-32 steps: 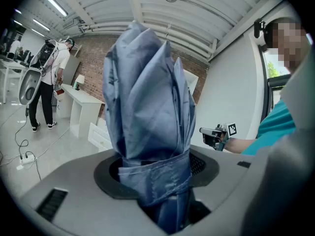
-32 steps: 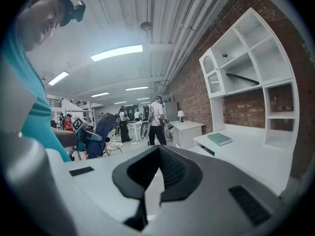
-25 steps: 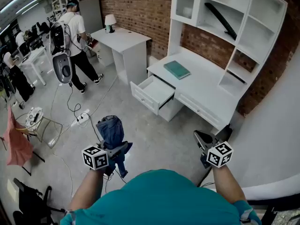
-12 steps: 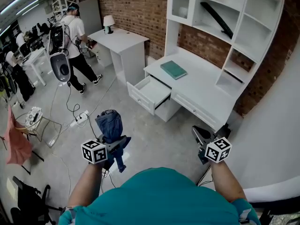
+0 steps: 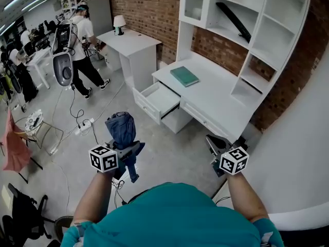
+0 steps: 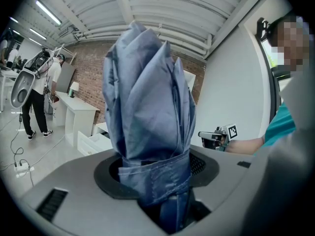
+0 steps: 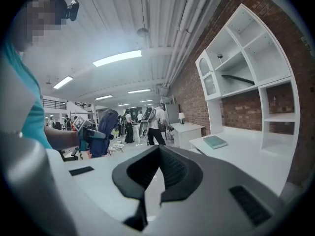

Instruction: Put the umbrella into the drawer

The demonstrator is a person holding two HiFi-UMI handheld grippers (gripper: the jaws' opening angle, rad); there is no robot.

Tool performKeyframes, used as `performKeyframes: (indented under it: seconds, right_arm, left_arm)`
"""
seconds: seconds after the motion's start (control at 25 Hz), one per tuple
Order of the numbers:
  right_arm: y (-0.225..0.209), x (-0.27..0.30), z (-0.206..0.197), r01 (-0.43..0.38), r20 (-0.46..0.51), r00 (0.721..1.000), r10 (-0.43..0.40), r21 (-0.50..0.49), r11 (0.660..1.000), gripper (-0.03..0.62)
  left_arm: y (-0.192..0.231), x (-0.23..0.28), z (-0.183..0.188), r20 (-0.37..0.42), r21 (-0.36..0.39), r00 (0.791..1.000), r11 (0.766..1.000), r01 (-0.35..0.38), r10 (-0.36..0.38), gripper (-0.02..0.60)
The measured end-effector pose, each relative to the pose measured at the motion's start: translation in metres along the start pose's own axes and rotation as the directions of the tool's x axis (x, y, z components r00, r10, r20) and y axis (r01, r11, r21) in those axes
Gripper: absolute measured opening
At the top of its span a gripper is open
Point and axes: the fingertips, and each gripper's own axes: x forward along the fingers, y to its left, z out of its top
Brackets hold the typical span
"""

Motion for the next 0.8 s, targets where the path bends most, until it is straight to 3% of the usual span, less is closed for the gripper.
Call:
performKeyframes:
  seconds: [0.32,0.52,0.8]
  right_arm:
    - [-0.014,0.021,0.003,-0.040,-0.007,0.999,0.040,0.010,0.999,0.021]
    - [-0.027,0.060,0.002,-0.024,-0.022,0.999,0.024,0.012,1.000,0.021]
    - [-0.050,0.142,0.016,0.040,-0.021,0.999,-0.040,0.010,0.999,0.021]
  left_arm:
    - [-0.005,0.020,-0.006,-0.017,-0.023,1.000,1.000,0.014,-0.014,0.254]
    - [0.040,0.034,-0.003,-0.024,-0.038,1.000,0.999,0.015,-0.016,0.255]
    - [0.130,0.074,0.032,-0.029,-0.040,0.996,0.995,0.086,-0.087,0.255]
